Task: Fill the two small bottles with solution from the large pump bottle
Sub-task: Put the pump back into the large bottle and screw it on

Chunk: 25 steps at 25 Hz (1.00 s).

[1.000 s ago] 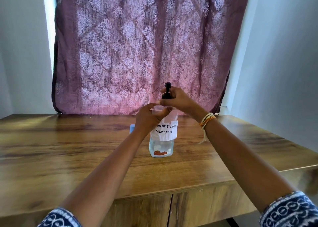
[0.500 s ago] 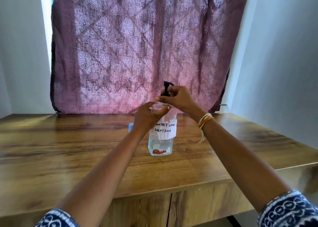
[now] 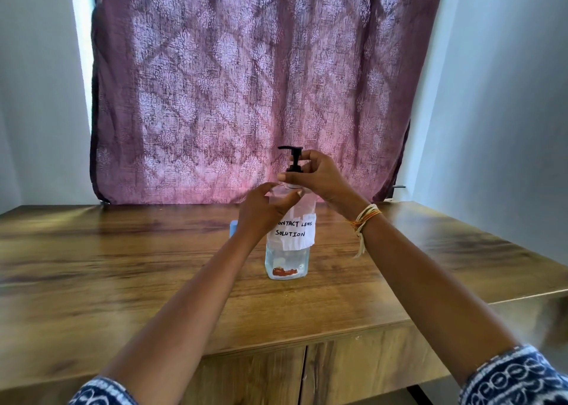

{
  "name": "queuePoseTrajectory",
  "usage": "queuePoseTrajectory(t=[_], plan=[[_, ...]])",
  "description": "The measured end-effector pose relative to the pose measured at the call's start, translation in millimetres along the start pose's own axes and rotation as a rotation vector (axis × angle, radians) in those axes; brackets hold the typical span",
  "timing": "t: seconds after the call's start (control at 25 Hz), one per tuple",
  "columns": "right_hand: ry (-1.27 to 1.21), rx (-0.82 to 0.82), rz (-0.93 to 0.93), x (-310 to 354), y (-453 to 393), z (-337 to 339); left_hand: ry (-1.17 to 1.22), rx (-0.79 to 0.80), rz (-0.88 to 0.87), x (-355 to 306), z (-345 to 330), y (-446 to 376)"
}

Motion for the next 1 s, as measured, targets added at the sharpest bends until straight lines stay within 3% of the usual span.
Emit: queuePoseTrajectory(t=[0.16,0.24,1.0], plan=[[-0.165,0.206,-0.066,2.9,1.0,-0.4,0.010,0.007,0.000,-2.1,-0.6,0.6],[-0.144,0.233,-0.061,4.9,1.9,5.7,0.025,0.004,0.002,-2.6,-0.1,1.8],[0.063,-0.360,-0.077,-5.9,1.9,5.2,-0.099,-0.033,-0.026,-8.2,-0.4,3.2]])
Point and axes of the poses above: each hand's wrist, its own y-axis away from the middle knuckle, its own z-axis out of the back of the hand, x = y × z, the point moved 4 cm from there along -y, towards the middle knuckle, and after that the axes turned 14 degrees about -z, right-handed, at the moved point
